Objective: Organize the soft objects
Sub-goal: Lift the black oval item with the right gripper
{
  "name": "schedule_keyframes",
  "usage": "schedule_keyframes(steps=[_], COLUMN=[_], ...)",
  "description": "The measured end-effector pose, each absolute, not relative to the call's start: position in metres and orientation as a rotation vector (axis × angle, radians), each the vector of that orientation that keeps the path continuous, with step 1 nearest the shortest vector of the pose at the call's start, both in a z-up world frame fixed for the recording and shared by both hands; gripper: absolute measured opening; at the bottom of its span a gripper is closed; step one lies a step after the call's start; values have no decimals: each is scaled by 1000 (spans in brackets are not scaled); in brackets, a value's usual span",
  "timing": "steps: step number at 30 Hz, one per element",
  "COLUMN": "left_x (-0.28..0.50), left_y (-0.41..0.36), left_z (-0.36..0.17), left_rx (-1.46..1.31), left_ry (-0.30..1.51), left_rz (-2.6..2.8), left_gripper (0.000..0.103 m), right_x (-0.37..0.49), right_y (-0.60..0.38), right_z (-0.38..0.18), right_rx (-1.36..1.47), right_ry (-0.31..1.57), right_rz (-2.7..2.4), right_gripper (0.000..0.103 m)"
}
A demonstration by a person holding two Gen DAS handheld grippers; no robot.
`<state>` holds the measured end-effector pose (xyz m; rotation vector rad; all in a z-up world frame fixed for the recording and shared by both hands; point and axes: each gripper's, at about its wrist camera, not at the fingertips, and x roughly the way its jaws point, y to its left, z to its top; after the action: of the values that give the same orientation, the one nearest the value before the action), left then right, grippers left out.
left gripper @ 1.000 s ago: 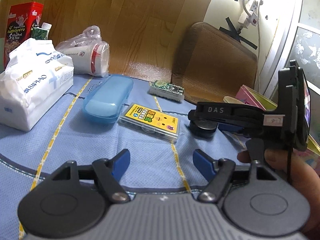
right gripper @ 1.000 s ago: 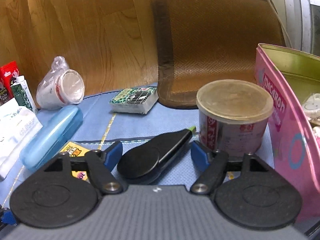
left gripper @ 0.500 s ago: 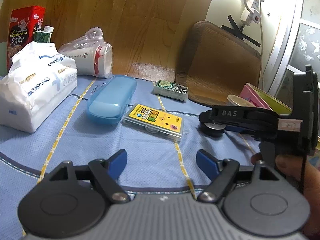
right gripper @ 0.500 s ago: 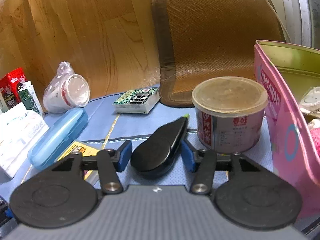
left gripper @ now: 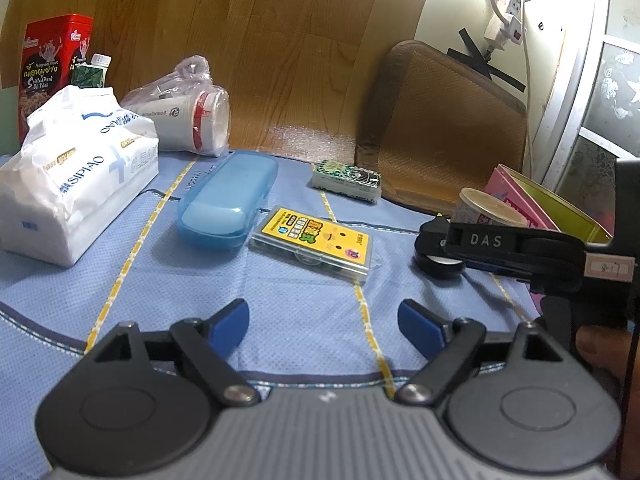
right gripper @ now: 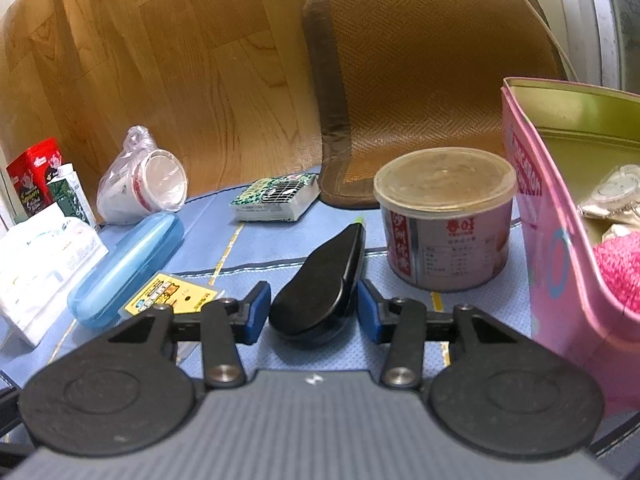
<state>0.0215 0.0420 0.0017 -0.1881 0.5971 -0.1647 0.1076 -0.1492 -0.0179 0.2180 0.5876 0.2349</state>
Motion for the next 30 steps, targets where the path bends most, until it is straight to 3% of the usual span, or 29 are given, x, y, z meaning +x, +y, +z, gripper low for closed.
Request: schedule_keyframes(steps=[24,30], left_x=[25,26], left_y=[32,28], left_z=[2,1], left_rx=[-114,-82], left_ry=[618,625], left_rz=[-153,-139], left_gripper=[89,90], right_x=[24,23], right_y=[-162,-173], right_z=[-17,-15], right_rx=[141,219], right_ry=[557,520], right_rz=[403,403], right_gripper=[51,66])
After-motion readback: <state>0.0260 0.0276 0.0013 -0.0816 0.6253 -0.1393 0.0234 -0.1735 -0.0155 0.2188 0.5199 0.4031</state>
